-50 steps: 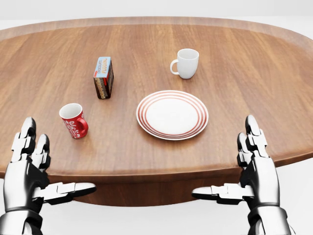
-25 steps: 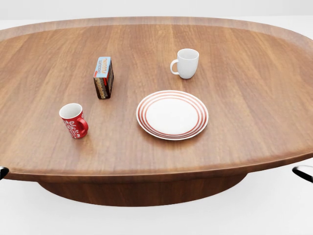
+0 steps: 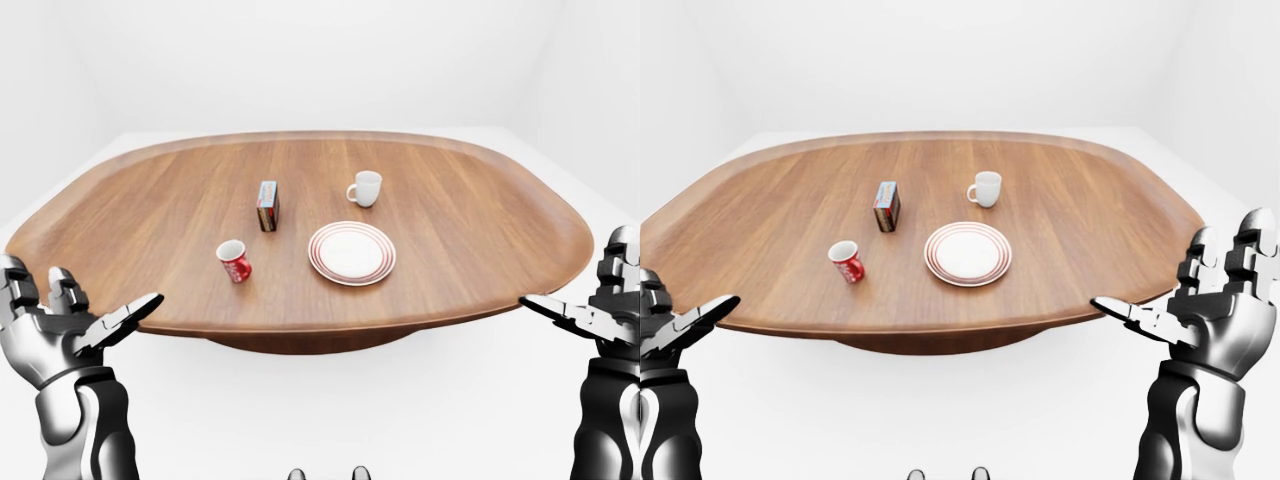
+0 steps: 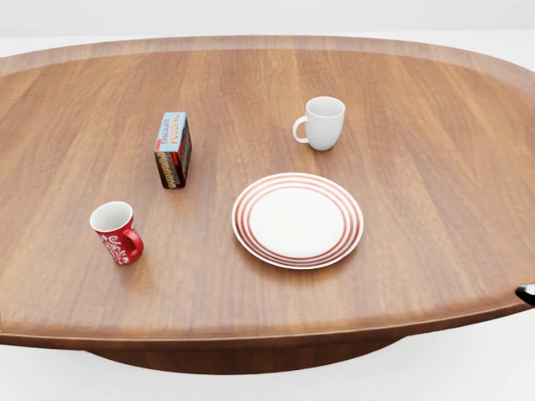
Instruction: Pick up the red mug and put it on the plate
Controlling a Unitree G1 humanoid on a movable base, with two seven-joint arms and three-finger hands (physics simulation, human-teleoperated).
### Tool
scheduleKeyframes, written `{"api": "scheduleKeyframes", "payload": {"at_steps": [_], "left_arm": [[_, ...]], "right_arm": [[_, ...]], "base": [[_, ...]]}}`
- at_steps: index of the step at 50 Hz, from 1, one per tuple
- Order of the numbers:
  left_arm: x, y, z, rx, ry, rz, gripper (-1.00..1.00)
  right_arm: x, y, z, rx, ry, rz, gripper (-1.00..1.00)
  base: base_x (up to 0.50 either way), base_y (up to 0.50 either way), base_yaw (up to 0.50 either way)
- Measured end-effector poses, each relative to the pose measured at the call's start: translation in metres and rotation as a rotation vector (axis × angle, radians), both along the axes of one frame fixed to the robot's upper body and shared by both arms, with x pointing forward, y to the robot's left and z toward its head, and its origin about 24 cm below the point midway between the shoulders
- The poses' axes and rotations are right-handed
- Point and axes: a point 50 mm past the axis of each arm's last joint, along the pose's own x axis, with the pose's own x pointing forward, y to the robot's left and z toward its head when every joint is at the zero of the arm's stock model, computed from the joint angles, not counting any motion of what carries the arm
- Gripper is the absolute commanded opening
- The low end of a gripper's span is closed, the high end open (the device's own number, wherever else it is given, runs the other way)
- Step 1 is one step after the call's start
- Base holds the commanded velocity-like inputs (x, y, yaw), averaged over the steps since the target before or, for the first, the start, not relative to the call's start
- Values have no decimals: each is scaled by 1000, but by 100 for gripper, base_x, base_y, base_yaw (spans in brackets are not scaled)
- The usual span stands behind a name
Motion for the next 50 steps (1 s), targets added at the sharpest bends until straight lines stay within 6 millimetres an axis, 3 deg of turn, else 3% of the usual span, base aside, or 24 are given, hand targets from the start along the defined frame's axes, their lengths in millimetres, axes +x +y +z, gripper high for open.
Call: {"api": "scheduleKeyframes", "payload": {"at_steps": [50], "left_arm": [[-4,0,3,12,-9,22,100]], "right_arm": [[-3,2,2,-10,-11,20,100]], "base": [[38,0,0]]}}
